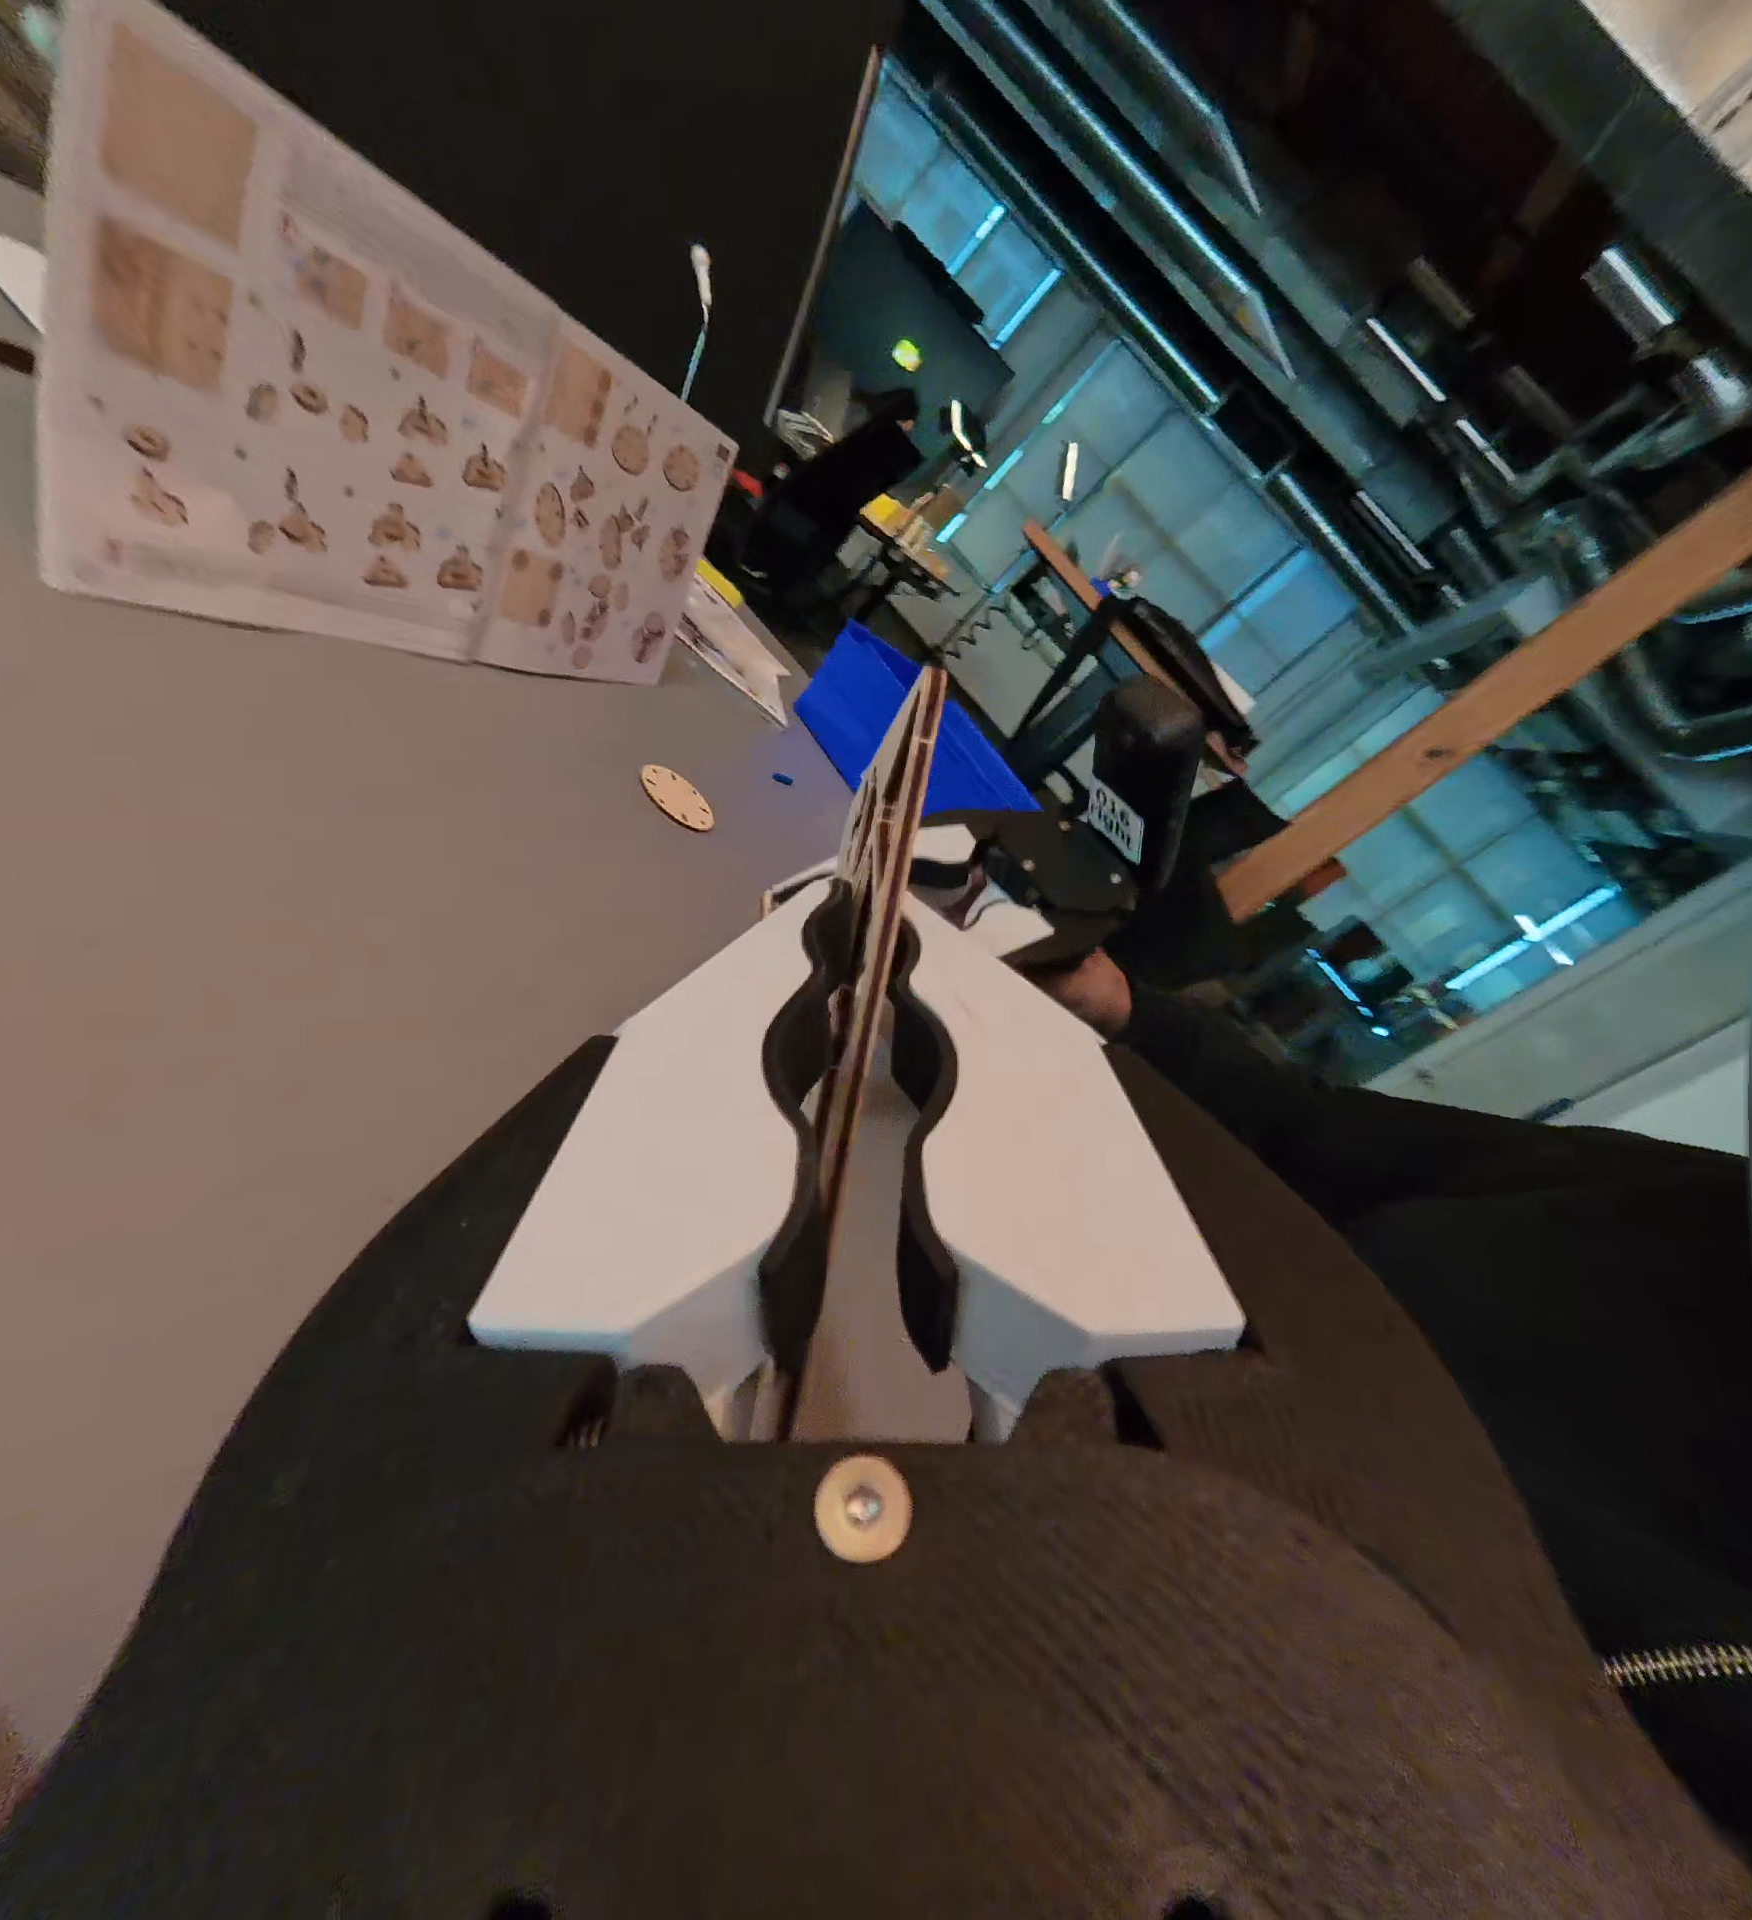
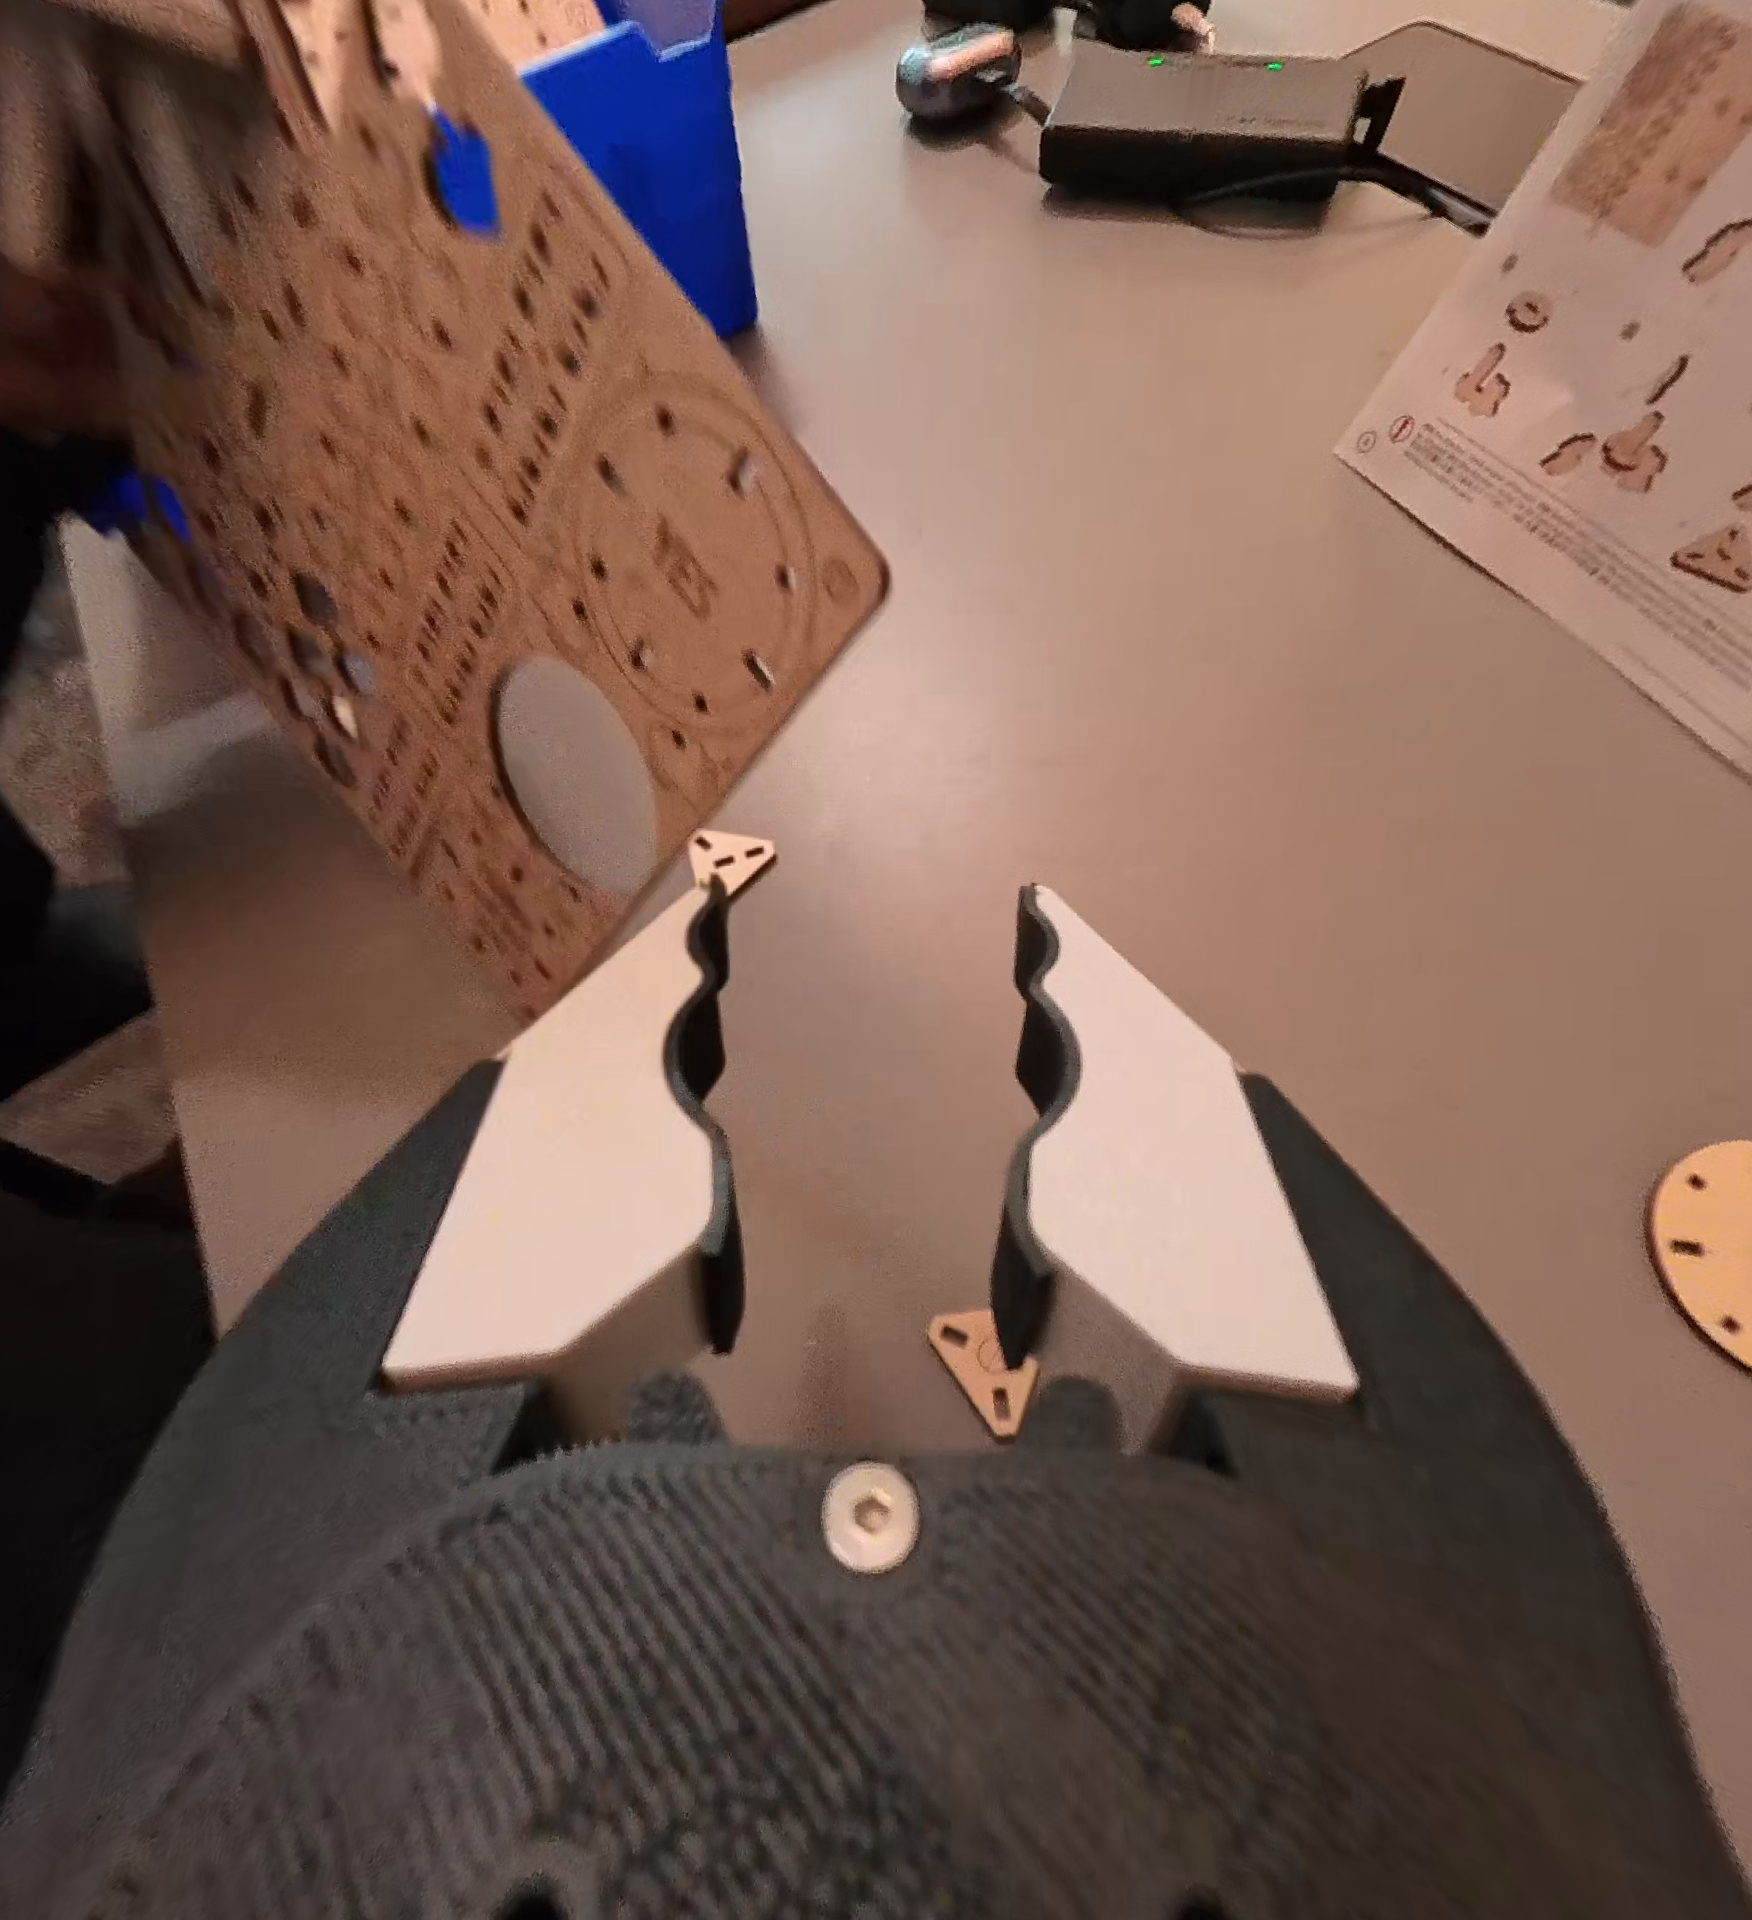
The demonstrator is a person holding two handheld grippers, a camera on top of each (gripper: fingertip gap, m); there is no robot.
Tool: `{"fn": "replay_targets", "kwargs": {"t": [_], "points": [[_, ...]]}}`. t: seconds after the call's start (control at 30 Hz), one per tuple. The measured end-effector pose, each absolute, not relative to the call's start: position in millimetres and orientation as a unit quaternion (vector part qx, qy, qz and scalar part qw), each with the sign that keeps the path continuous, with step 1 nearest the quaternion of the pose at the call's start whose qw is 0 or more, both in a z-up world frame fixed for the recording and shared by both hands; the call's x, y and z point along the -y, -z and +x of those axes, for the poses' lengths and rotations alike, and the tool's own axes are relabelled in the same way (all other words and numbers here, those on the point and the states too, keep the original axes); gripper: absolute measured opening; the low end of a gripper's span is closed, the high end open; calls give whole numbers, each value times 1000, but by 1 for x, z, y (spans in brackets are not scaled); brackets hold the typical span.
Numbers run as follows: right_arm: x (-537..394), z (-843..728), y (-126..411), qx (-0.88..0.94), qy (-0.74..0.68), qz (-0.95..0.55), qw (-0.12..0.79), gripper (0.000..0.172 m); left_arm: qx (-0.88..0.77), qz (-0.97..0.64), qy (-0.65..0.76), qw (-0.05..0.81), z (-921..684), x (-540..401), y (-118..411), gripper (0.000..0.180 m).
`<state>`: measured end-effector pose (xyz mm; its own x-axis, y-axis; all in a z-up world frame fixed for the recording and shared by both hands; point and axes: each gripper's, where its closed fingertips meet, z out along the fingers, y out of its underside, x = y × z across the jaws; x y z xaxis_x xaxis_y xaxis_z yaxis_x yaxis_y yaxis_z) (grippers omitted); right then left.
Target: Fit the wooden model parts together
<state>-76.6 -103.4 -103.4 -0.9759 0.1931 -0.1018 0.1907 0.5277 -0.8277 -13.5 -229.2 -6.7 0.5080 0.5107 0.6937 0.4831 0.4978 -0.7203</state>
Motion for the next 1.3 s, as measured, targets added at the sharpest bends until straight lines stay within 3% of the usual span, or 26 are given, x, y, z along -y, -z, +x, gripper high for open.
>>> {"fn": "replay_targets", "kwargs": {"t": [0.2,0.37,0.47,0.57,0.9,1.03,1.2,1.3], "points": [[140,-44,153,914,-404,-35,9,58,515,-526,-93,671,8,247,-14,0],[166,-39,176,931,-362,5,47,56,558,-524,-147,627,6,273,-1,0],[170,-34,180,933,-358,-3,25,52,558,-521,-146,629,6,275,0,0],[164,-24,180,932,-363,-9,-1,24,564,-526,-159,616,2,278,6,0],[44,2,180,932,-356,-69,28,24,545,-528,-54,650,-20,242,30,1],[-16,-18,180,926,-359,-108,45,15,539,-512,16,669,-39,216,52,2],[-28,-23,180,915,-387,-109,39,17,552,-502,77,661,-60,187,83,5],[-27,-30,175,912,-396,-91,54,27,569,-497,81,651,-71,185,95,9]]}}
